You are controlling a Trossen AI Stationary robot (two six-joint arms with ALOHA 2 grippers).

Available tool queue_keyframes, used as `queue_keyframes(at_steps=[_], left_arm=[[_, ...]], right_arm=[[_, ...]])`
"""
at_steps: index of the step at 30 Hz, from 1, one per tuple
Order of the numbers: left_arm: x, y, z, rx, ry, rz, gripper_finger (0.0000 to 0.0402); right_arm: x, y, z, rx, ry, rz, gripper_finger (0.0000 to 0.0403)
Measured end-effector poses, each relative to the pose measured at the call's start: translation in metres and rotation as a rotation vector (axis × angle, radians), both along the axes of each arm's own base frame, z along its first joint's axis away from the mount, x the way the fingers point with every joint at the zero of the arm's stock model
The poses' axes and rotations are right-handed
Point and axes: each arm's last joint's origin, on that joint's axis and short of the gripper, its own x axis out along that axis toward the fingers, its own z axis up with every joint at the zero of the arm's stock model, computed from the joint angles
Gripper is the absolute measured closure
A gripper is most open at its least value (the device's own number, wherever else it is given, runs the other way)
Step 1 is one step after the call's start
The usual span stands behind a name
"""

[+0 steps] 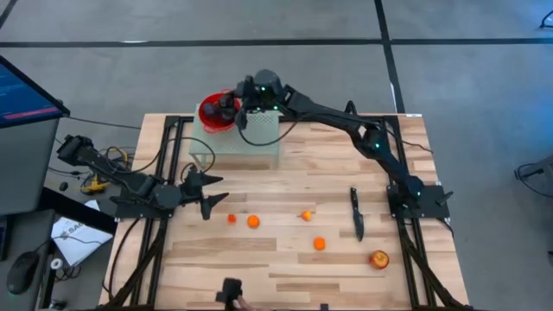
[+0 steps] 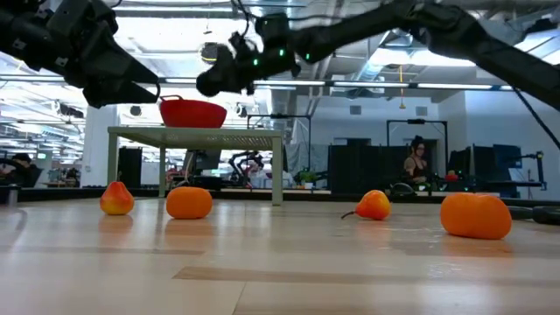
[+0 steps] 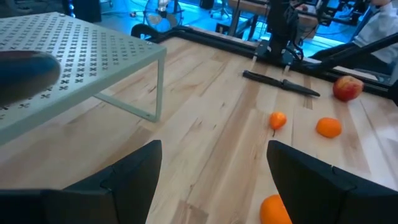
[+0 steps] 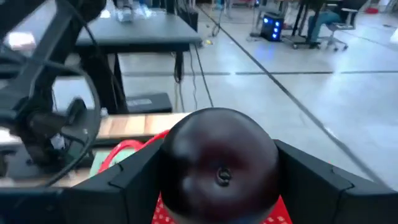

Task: Pick & Place Fruit
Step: Put the purple plum into the red strainer bowl

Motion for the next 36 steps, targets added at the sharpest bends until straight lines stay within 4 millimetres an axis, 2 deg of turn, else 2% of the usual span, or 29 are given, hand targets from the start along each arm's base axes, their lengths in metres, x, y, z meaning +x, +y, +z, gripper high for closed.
queue_keyframes(at_steps=[3, 7, 17, 21, 23, 26, 28, 30, 36], left_arm=[[0.0, 0.0, 0.0, -0.001, -0.003, 0.0, 0.0115], [0.0, 0.0, 0.001, -0.003, -0.007, 0.0, 0.0115], [0.0, 0.0, 0.001, -0.006, -0.014, -0.001, 0.0115], [0.001, 0.0, 0.002, -0.007, -0.017, -0.001, 0.0115], [0.001, -0.001, 0.003, -0.003, -0.027, -0.005, 0.0115], [0.001, -0.004, 0.011, 0.013, -0.037, -0.03, 0.0115], [0.002, -0.007, 0.016, 0.03, -0.045, -0.052, 0.0115], [0.001, -0.009, 0.021, 0.062, -0.048, -0.056, 0.0115], [0.005, -0.018, 0.041, 0.292, -0.004, -0.141, 0.0115]], right_arm=[[0.004, -0.011, -0.017, 0.051, -0.022, -0.013, 0.0137], [0.009, -0.015, -0.032, 0.098, -0.04, 0.014, 0.0137], [0.013, -0.01, -0.025, 0.076, -0.098, 0.017, 0.0137], [0.013, -0.009, -0.026, 0.095, -0.087, 0.02, 0.0137], [0.01, -0.002, -0.018, 0.098, -0.049, 0.034, 0.0137], [0.0, 0.027, 0.011, 0.024, 0.064, 0.098, 0.0137], [-0.013, 0.054, 0.032, -0.047, 0.178, 0.16, 0.0137], [-0.024, 0.085, 0.044, -0.114, 0.305, 0.222, 0.0137], [-0.053, 0.167, 0.046, -0.168, 0.65, 0.484, 0.0137]])
